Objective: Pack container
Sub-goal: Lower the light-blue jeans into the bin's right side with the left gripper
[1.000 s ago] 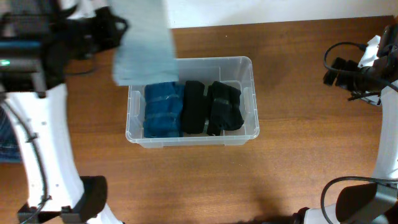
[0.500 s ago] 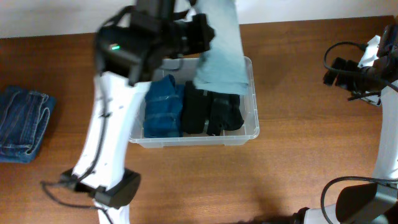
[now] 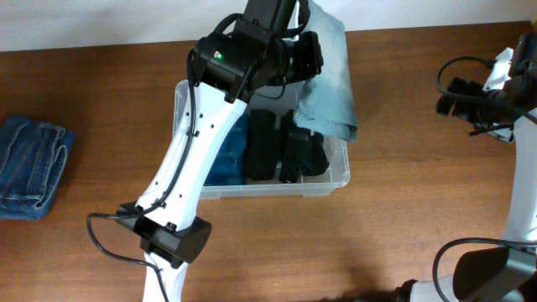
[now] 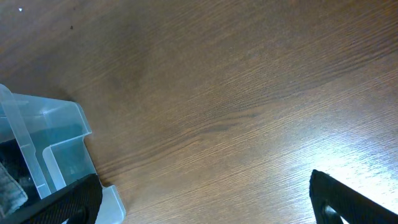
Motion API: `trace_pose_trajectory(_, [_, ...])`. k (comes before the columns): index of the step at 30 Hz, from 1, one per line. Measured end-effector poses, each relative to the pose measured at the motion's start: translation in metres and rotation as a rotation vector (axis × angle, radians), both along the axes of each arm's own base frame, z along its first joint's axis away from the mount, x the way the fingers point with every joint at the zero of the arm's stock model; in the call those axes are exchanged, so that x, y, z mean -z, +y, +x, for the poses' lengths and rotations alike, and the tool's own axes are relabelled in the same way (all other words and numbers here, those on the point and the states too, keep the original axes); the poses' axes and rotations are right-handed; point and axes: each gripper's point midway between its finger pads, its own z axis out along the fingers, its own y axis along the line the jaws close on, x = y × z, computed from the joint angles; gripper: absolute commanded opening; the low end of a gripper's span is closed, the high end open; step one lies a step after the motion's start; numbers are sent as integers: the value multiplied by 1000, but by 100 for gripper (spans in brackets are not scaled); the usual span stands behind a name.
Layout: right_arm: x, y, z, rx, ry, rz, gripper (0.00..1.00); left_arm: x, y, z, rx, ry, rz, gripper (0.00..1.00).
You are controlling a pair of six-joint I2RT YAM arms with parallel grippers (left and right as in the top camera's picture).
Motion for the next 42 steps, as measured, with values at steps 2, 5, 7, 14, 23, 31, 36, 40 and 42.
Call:
trace_pose_trajectory(2, [0, 0, 0, 0, 0, 0, 99, 1, 0, 0, -1, 3, 2, 0])
trace_pose_trajectory(5, [0, 0, 0, -1, 0, 0, 99, 11, 0, 1, -1, 23, 14, 0])
trace_pose_trajectory(7, [0, 0, 0, 0, 0, 0, 99, 21, -2, 1, 2, 47, 21, 0])
trace_pose_trajectory(14, [0, 0, 0, 0, 0, 0, 99, 21, -20, 4, 38, 52, -52, 0])
trace_pose_trajectory(23, [0, 0, 0, -1, 0, 0, 99, 33, -34, -27, 64, 167, -39, 0])
trace_pose_trajectory(31, [0, 0, 0, 0, 0, 0, 99, 49, -24, -37, 29, 218, 39, 0])
trace_pose_trajectory(36, [0, 0, 0, -1, 0, 0, 98, 32, -35, -20, 1, 147, -35, 0])
trace_pose_trajectory(40, [0, 0, 0, 0, 0, 0, 99, 20, -38, -15, -21, 127, -77, 0])
trace_pose_trajectory(42, [0, 0, 0, -1, 0, 0, 99, 17, -37, -16, -27, 127, -84, 0])
